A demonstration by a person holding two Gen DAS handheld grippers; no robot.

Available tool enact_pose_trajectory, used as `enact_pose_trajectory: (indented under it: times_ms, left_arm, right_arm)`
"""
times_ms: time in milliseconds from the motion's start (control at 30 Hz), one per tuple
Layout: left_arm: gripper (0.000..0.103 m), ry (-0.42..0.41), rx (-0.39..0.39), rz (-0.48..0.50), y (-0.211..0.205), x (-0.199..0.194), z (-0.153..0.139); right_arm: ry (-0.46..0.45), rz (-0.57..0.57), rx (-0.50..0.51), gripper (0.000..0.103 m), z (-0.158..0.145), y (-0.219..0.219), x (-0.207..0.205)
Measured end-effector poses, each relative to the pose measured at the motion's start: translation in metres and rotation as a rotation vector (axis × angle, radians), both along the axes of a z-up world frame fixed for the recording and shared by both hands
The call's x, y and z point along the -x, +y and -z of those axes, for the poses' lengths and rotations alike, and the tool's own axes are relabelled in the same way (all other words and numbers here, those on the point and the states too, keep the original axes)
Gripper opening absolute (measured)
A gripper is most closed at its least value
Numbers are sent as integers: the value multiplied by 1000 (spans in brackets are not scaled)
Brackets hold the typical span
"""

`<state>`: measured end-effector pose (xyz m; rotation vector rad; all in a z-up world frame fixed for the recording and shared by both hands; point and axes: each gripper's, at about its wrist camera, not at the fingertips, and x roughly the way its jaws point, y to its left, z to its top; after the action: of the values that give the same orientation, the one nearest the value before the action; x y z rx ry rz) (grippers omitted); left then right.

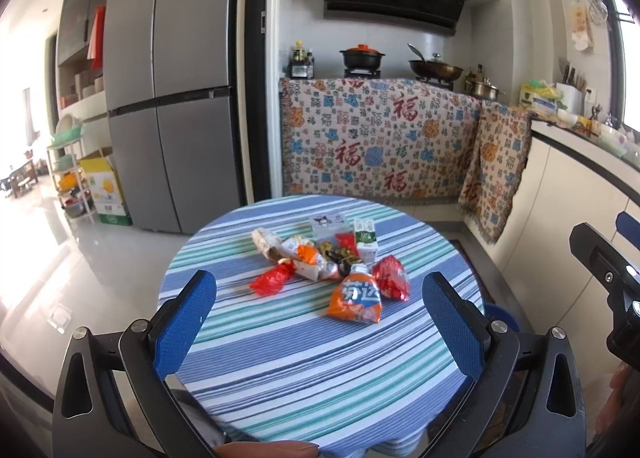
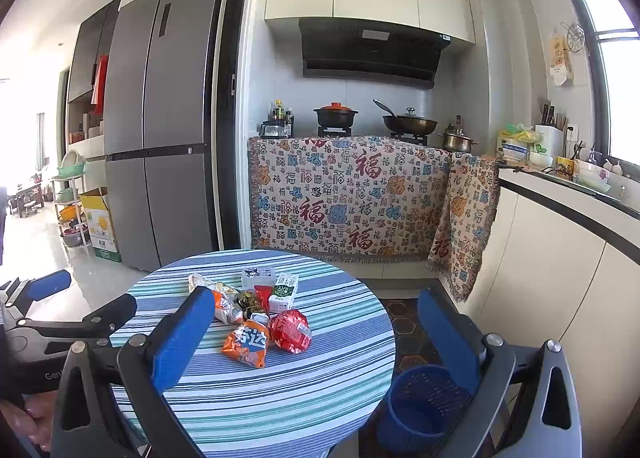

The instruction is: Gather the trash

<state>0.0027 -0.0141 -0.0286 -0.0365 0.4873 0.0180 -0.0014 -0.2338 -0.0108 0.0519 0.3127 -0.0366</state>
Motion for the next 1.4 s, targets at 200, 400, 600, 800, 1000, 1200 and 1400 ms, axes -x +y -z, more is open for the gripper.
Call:
enact_pose_trajectory:
  times_ms: [200,400,600,800,1000,1200,1400]
  left_arm:
    - [103,2,-1,1,-1,0,-1]
    - [103,5,-3,1,-2,2,1]
    - [103,12,-6,-1,-4,0,1]
    - [103,25,-10,-2,-6,-5,1]
    - [103,50,-11,-6,-6,-14,6]
    - [103,85,15,11,0,-34,26]
    - [103,138,17,69,-7,-63,67]
  right_arm:
    - [0,2,-2,103,0,-1,0]
    - [6,5,-4,103,2,-1,-2]
    - [8,6,-5,103,2,0,-2]
    - [21,5,-7,103,5,0,-8]
    - [42,8,-11,103,11,0,-20]
    - [67,27,-16,103,28,-5,-37]
    - [99,43,-45,103,64,-16,-67]
